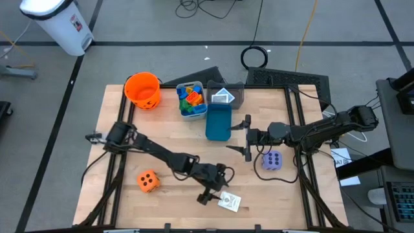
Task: Pick & Place Toys
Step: Put the white and brown deck of cards into the black bin
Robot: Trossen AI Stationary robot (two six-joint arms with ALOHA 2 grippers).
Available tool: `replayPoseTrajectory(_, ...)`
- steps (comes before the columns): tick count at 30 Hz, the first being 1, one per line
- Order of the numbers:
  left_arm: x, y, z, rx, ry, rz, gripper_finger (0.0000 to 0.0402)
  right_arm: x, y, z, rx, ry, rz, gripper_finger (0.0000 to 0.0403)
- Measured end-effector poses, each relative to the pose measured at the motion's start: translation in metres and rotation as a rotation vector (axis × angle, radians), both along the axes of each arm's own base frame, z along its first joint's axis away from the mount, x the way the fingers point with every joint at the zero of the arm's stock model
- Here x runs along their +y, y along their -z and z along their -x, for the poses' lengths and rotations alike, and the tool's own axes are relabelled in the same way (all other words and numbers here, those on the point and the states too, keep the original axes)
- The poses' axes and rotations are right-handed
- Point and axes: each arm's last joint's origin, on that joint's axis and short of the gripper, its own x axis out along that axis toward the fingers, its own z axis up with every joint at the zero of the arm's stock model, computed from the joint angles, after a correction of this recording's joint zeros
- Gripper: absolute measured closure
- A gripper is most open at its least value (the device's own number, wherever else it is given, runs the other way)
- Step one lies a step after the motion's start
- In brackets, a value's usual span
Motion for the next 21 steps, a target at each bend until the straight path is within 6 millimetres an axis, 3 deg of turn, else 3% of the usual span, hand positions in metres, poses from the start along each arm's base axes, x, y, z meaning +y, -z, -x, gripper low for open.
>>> replayPoseTrajectory(5, -0.004, 0.017, -0.015, -0.073, -0.027, 0.012, 0.0121, 0.007, 0.0, 0.001, 0.002, -0.03, 0.018, 0.009)
replayPoseTrajectory(13, -0.027, 0.056, -0.016, -0.051, 0.008, 0.014, 0.0159, 0.032, 0.0, 0.006, -0.005, -0.125, 0.039, 0.009)
replayPoseTrajectory(21, -0.019, 0.061, -0.005, 0.162, -0.261, -0.064, 0.0209, 0.047, 0.0, 0.01, 0.002, -0.183, 0.008, 0.009)
